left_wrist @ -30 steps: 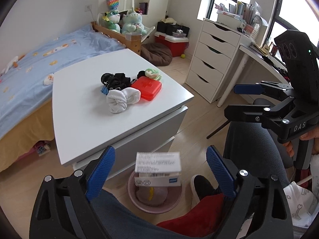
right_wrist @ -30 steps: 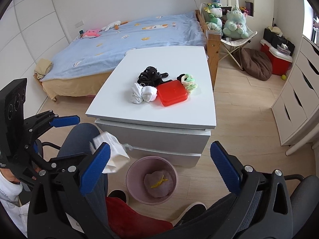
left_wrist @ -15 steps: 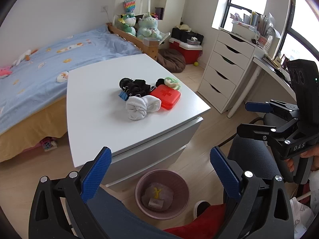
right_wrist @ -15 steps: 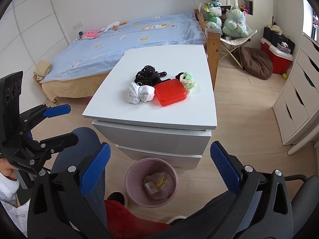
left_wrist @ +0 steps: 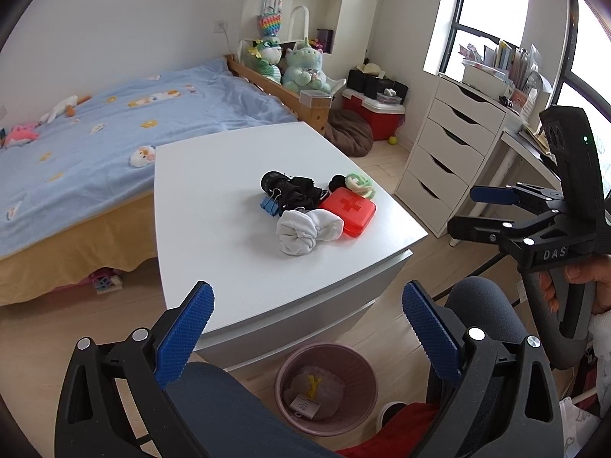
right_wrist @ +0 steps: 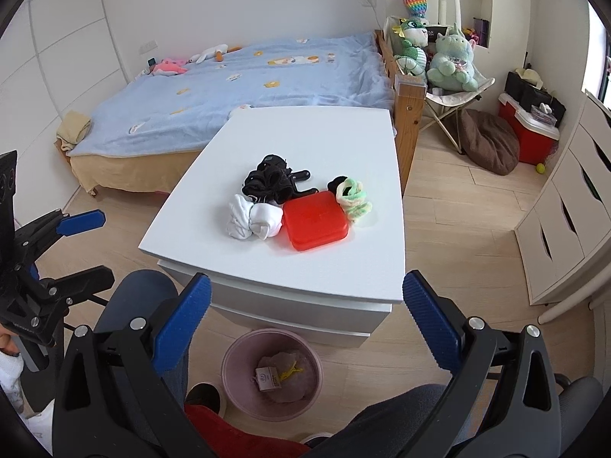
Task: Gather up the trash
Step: 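Move the right gripper to the green-and-white scrunchie and close on it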
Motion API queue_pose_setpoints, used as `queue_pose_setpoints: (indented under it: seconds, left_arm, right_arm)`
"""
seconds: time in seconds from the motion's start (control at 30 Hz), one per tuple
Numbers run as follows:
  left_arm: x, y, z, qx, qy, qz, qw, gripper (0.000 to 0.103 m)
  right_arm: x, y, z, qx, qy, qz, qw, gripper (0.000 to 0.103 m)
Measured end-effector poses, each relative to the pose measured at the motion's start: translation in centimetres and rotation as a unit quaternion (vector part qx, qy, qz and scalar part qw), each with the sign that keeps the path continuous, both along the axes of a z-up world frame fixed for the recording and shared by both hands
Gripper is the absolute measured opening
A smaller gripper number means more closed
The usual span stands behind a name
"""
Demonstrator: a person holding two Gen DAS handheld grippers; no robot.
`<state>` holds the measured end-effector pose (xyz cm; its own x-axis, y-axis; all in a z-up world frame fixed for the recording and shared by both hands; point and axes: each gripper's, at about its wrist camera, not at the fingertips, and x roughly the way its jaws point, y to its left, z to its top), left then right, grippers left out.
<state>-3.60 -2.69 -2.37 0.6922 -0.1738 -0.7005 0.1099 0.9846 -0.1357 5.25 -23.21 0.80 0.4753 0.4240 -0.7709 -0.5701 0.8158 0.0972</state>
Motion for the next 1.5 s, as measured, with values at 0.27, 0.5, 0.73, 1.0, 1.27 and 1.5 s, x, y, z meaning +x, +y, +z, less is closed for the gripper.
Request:
queue_pose_setpoints:
  seconds: [0.27, 0.5, 0.73, 1.0, 1.27, 1.5]
  left_arm:
    - [0.3, 0.1, 0.4, 0.000, -0.008, 0.001, 1.0000, 0.095]
    - [0.9, 0.4, 0.4, -0.004, -0.003, 0.006, 1.0000, 0.095]
    - [0.7, 0.5, 0.3, -0.005, -0.001, 0.009, 0.9999, 0.095]
    - [0.7, 0.8, -0.2, -0.007, 0.006, 0.013, 0.9999, 0.095]
    - [0.9, 0.8, -0.8, -0.014, 0.013, 0.013, 0.9997, 0.095]
    - [1.0, 0.4, -0.9, -0.015, 0.014, 0.009, 0.9997, 0.095]
  right_arm:
    - [4.5, 1.9, -0.5, -0.035, 0.001, 0.006, 0.999, 0.098]
    - [8.7, 3.2, -2.0, -0.058, 0.024, 0.010, 0.998, 0.098]
    - [12.3, 4.4, -3.8, -0.068, 0.062, 0.019, 0.996, 0.098]
    - [14.6, 5.8, -6.2, -0.093, 0.094, 0.030, 0.991, 0.073]
    - [15.3, 5.8, -7.5, -0.084, 0.112, 0.032, 0.990, 0.041]
    - [15.4, 5.7, -7.2, -0.080, 0.111, 0.029, 0.990, 0.026]
